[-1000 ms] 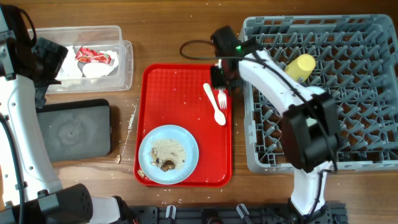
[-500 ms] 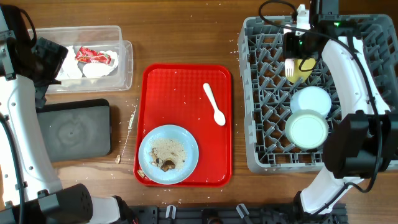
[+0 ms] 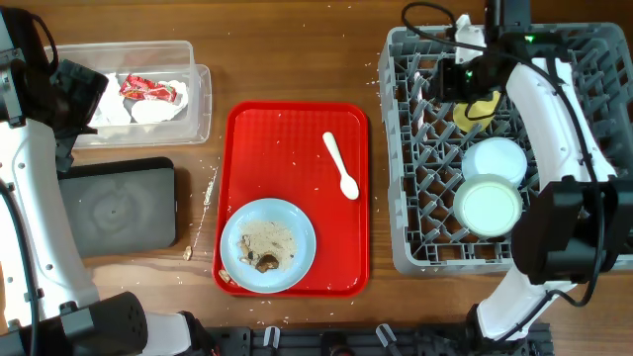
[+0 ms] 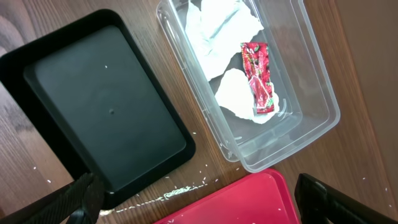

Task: Sort waste into correct bins and load items into the dishwasher rack

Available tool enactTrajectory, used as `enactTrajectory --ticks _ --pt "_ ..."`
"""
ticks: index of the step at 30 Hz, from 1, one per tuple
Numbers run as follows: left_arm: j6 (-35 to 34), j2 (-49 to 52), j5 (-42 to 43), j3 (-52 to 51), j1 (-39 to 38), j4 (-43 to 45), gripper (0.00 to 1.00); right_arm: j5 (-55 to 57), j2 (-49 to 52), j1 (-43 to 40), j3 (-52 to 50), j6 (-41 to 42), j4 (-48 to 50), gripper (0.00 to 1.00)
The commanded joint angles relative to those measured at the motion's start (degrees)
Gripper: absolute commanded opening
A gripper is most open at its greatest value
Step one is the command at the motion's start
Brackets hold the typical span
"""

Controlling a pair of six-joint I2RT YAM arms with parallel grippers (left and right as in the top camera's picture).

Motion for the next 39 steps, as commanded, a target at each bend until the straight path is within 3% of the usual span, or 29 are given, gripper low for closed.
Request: enactTrajectory --ticks 1,3,6,7,11,16,21,27,33,39 --pt "-0.52 0.33 -0.17 0.04 0.11 -0.04 1.00 -3.93 -0.70 6.23 0.37 4.72 -2.01 0.19" --pt "-0.52 0.33 -0.15 0.04 0.11 -0.04 1.00 -2.01 -0.68 12.87 0.35 7.41 -2.97 0.23" --pt "-0.52 0.33 -0.15 0.04 0.11 -0.04 1.00 7.23 -0.44 23.54 0.09 10.34 -4.33 0.48" --pt "-0.52 0.33 -0.15 0.04 0.11 -0.04 1.00 12.00 -0.07 26.40 0.09 12.72 -6.03 0.52" --pt "-0.52 0.33 -0.17 0.04 0.11 -0.04 1.00 14.64 0.46 31.78 -3.56 13.62 -5.70 0.57" --pt "-0.52 0.33 -0.15 0.04 0.11 -0.04 1.00 15.61 0.46 31.98 -15.37 14.80 6.45 0.59" --pt "-0.52 0.33 -0.17 0.04 0.11 -0.04 1.00 17.16 1.22 32.00 -17.88 15.02 14.27 0.49" --pt "-0.52 0.33 -0.17 0.04 0.11 -0.04 1.00 20.96 7.50 32.00 -17.90 14.82 16.02 0.47" --pt "-0.52 0.33 -0.15 0.04 0.11 -0.04 1.00 20.44 8.68 32.00 -17.55 16.94 15.08 0.08" --pt "-0.52 0.33 -0.17 0.04 0.11 -0.04 1.00 20.33 2.62 28.15 -6.47 18.40 5.33 0.04"
